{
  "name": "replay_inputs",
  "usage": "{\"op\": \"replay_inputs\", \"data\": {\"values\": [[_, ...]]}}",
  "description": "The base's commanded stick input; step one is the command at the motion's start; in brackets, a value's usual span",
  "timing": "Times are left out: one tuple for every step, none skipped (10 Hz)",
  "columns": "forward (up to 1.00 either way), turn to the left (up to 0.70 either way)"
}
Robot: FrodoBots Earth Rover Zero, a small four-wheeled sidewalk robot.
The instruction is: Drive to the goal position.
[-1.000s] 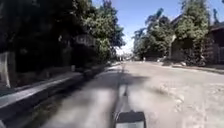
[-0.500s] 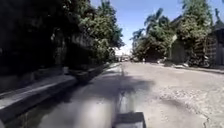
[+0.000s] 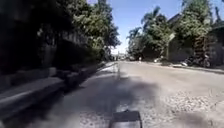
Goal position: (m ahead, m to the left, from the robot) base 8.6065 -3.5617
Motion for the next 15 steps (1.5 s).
{"op": "replay_inputs", "data": {"values": [[1.0,-0.39],[1.0,-0.38],[1.0,-0.25],[1.0,-0.02],[1.0,0.0],[1.0,0.0],[1.0,0.0],[1.0,0.0],[1.0,0.0],[1.0,0.0],[1.0,0.0],[1.0,0.0],[1.0,0.0],[1.0,0.0],[1.0,0.0]]}}
